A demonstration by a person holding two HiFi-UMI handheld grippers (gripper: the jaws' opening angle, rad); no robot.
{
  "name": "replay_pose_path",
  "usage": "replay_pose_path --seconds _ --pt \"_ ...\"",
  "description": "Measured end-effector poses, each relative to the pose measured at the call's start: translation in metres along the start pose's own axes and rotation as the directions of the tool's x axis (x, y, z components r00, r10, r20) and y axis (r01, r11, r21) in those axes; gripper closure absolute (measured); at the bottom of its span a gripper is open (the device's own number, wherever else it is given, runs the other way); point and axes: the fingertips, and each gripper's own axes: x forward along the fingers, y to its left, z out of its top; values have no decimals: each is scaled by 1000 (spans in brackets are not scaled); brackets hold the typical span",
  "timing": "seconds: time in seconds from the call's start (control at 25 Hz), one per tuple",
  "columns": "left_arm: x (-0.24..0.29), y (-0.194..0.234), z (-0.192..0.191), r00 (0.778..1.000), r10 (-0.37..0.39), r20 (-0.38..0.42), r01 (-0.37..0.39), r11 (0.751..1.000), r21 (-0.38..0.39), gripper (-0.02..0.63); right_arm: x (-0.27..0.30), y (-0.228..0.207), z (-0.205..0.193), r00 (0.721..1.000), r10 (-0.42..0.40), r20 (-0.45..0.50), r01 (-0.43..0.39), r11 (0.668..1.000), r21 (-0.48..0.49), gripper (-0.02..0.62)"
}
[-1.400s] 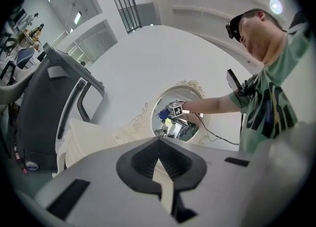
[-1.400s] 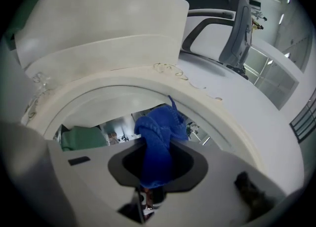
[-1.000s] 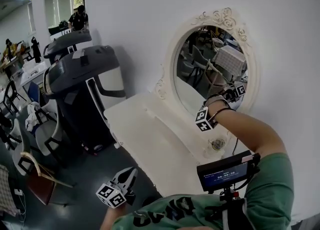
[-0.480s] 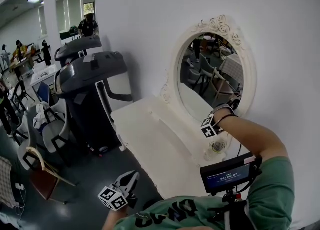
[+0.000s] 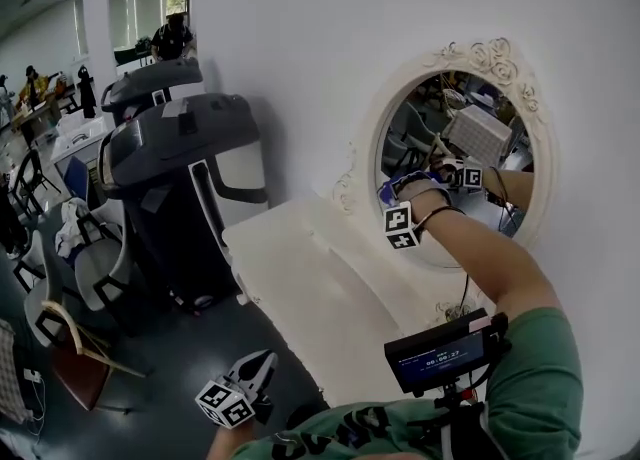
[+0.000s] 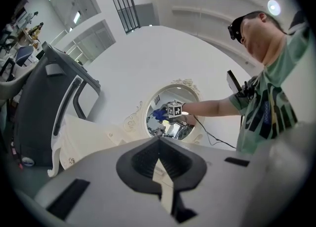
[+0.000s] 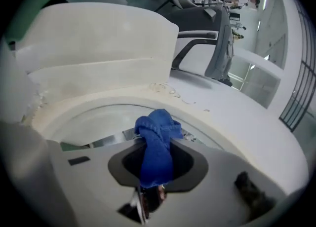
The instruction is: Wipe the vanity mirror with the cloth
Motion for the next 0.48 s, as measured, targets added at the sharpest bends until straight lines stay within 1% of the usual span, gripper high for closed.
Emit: replay_pose_path --seconds 0.08,0.16,0.32,0.48 --pt "5 21 4 1000 6 -8 -6 1000 -9 600 24 -31 5 998 -66 -19 66 998 -9 520" --pt "9 37 10 1000 9 -16 -9 1000 -27 600 44 -53 7 995 -97 -39 97 995 -14 520" --pt "24 61 16 1000 10 -26 -11 999 -53 600 72 -84 20 992 -123 -39 121 992 -37 520" --pt "41 82 14 999 7 -33 -9 997 -71 600 91 -90 29 993 -110 -52 107 992 -63 520"
